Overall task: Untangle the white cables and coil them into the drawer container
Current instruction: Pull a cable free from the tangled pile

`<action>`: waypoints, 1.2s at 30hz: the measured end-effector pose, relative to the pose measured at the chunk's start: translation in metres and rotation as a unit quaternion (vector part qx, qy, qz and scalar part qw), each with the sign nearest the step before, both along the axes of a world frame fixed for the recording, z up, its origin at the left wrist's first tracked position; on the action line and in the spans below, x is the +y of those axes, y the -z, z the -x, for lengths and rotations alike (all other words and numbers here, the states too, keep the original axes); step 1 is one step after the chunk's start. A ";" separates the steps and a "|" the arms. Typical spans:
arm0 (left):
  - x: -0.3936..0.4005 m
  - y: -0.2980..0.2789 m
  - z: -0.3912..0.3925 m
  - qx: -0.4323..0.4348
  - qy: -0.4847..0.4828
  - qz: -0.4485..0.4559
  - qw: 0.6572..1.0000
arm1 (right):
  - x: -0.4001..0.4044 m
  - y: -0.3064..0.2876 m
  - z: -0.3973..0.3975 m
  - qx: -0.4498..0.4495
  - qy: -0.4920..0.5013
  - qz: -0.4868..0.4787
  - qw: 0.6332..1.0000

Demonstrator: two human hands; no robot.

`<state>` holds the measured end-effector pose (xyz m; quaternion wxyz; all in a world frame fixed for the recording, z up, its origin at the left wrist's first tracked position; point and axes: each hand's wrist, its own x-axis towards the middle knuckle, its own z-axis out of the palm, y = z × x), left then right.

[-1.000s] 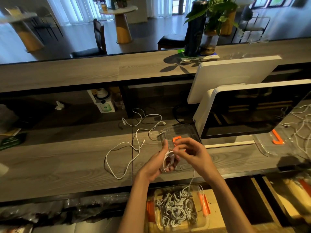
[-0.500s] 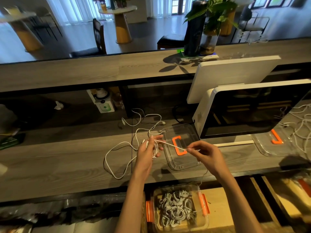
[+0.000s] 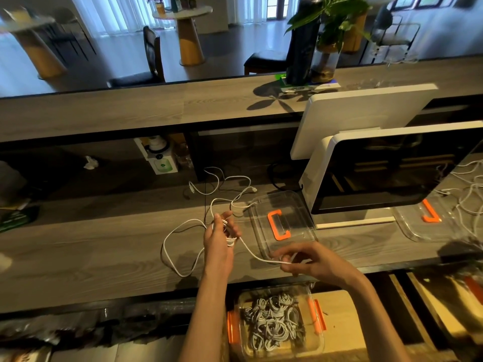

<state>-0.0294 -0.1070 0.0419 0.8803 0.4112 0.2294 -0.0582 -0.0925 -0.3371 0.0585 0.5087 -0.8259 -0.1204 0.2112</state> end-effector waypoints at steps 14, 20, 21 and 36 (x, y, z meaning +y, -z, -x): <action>-0.023 -0.010 0.022 -0.013 0.455 -0.159 0.876 | 0.027 -0.006 -0.011 -0.094 0.163 -0.102 0.977; -0.016 -0.015 0.023 -0.124 0.504 -0.164 0.839 | 0.018 -0.003 -0.011 -0.115 0.173 -0.117 0.971; -0.014 -0.013 0.020 -0.125 0.486 -0.172 0.848 | 0.015 -0.003 -0.011 -0.111 0.180 -0.125 0.969; 0.002 -0.011 0.002 -0.042 0.034 -0.005 0.999 | -0.010 0.000 0.000 -0.017 0.112 -0.031 0.993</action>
